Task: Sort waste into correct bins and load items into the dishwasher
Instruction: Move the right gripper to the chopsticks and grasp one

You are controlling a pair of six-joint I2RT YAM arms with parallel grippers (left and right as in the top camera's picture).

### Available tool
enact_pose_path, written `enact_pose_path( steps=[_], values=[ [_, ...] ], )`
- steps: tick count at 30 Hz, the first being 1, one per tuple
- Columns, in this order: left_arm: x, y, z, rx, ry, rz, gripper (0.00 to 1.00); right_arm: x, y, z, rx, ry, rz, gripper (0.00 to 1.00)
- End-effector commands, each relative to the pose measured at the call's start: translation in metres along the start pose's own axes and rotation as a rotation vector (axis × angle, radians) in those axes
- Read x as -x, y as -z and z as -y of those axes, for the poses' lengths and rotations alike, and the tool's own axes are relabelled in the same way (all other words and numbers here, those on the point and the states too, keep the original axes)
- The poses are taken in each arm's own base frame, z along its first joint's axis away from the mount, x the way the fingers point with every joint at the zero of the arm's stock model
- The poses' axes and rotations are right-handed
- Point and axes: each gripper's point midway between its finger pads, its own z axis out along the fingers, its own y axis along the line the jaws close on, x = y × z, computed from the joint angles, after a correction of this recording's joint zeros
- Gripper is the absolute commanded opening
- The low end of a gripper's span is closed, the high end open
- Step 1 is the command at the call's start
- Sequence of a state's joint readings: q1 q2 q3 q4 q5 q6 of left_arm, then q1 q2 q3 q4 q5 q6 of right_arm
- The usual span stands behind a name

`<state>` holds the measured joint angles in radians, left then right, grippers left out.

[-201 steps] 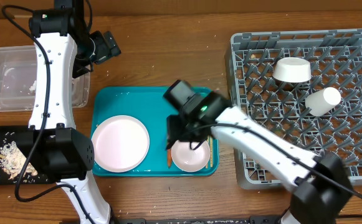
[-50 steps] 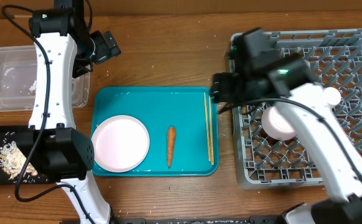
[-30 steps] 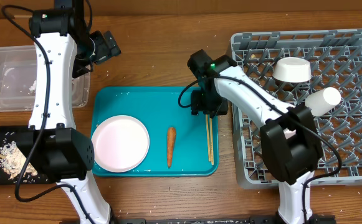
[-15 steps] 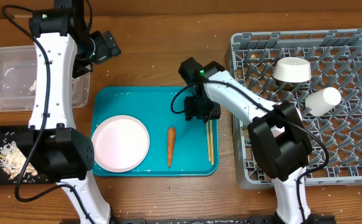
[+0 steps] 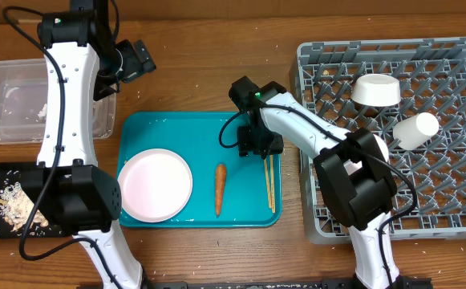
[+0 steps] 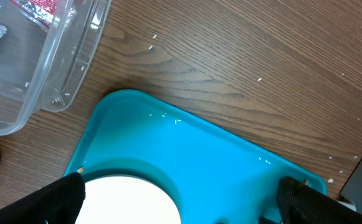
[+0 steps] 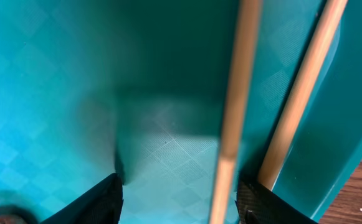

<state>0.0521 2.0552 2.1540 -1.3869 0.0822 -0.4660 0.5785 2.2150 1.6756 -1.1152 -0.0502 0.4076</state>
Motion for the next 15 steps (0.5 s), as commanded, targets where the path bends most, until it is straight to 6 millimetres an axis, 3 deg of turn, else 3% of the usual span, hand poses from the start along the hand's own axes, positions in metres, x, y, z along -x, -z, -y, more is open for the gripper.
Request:
enact_pose_path(
  steps=[1,7,12,15],
  values=[
    [-0.001,0.007,0.004,-0.012,0.002,0.012,1.0,-0.006,-0.018,0.005,-0.024,0.008,-0.036,0.52],
    [-0.001,0.007,0.004,-0.012,0.002,0.012,1.0,-0.006,-0.015,0.005,-0.026,-0.046,-0.039,0.04],
    [-0.001,0.007,0.004,-0.012,0.002,0.012,1.0,0.002,0.018,-0.001,-0.009,-0.072,-0.007,0.04],
    [-0.001,0.007,0.004,-0.012,0.002,0.012,1.0,0.01,0.062,-0.001,0.017,-0.081,0.043,0.04]
  ],
)
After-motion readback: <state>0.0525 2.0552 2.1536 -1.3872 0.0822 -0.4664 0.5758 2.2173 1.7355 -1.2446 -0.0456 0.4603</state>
